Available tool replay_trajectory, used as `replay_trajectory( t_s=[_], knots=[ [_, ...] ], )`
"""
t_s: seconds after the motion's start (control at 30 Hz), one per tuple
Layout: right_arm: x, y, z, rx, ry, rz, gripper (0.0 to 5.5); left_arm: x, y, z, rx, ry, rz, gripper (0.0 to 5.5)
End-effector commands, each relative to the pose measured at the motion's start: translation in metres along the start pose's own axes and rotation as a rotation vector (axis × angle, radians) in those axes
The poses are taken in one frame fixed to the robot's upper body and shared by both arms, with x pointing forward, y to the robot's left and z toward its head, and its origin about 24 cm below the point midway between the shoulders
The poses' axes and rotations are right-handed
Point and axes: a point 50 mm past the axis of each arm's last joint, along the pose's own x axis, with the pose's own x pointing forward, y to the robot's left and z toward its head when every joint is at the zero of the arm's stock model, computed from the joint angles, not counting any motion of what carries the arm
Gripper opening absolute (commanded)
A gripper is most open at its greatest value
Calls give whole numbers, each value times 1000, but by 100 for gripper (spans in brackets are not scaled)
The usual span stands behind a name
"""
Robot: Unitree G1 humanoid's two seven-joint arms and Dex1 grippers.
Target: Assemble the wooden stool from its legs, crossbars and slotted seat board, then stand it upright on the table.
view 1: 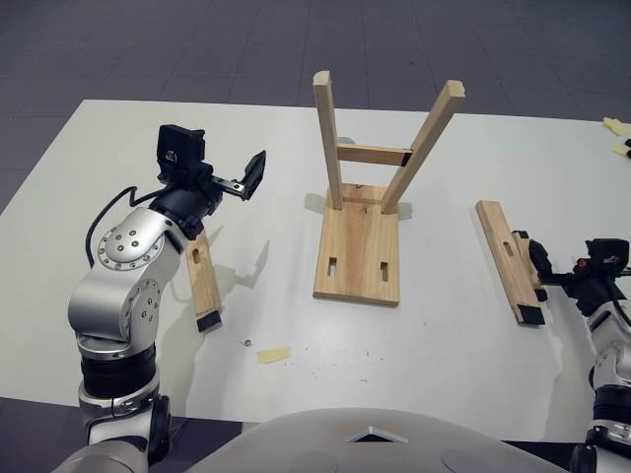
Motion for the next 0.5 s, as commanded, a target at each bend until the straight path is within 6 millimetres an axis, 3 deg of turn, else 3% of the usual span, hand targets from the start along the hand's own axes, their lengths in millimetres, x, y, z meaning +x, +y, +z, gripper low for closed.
replay_trajectory(
  t_s=[0.03,0.5],
  knots=[
    [-6,2,-15,-2,67,17,533,0,-2,-1,2,9,-2,540],
    [-8,18,-26,-4,151,133,533,-1,-6,-3,2,15,-11,540]
  ],
)
